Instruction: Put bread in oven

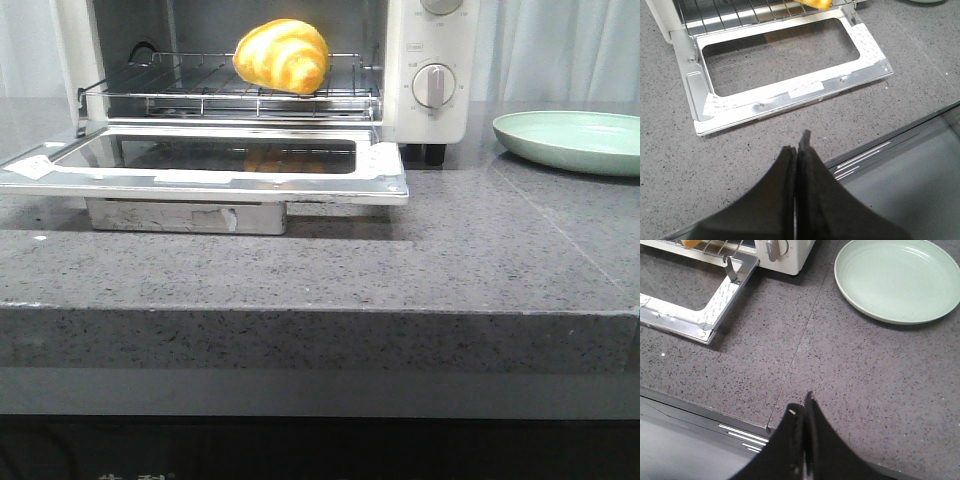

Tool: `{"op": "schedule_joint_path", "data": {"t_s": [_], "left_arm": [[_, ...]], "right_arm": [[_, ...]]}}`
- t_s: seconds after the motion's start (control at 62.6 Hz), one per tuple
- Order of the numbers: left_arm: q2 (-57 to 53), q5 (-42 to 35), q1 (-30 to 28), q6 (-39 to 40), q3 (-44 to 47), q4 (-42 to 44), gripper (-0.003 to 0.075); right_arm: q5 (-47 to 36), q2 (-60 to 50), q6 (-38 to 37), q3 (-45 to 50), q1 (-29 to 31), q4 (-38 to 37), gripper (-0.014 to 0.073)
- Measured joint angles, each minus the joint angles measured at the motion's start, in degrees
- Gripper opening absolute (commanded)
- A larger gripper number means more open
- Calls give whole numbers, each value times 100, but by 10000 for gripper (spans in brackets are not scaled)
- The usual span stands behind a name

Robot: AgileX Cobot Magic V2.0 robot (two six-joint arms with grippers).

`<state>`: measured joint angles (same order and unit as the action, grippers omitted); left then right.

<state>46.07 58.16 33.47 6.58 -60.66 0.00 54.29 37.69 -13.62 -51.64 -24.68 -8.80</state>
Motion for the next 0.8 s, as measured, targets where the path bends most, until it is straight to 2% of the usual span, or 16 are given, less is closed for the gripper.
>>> {"op": "schedule_joint_path", "data": {"t_s": [0.239,0.367,0.447,0.638,0.798], "left_arm": [[-31,-26,-15,0,57,0,-18],[-405,-479,-353,-46,493,0,-18],[-883,-1035,-724,-86,1070,0,-18],[-2280,-3004,-1764,-101,2914,0,-18],[-3298,-4313,-2365,-101,4410,0,-18]], "right_arm": [[3,0,0,0,0,0,-69],[3,0,0,0,0,0,-69],[3,0,0,0,0,0,-69],[12,0,0,0,0,0,-69],[12,0,0,0,0,0,-69]]}}
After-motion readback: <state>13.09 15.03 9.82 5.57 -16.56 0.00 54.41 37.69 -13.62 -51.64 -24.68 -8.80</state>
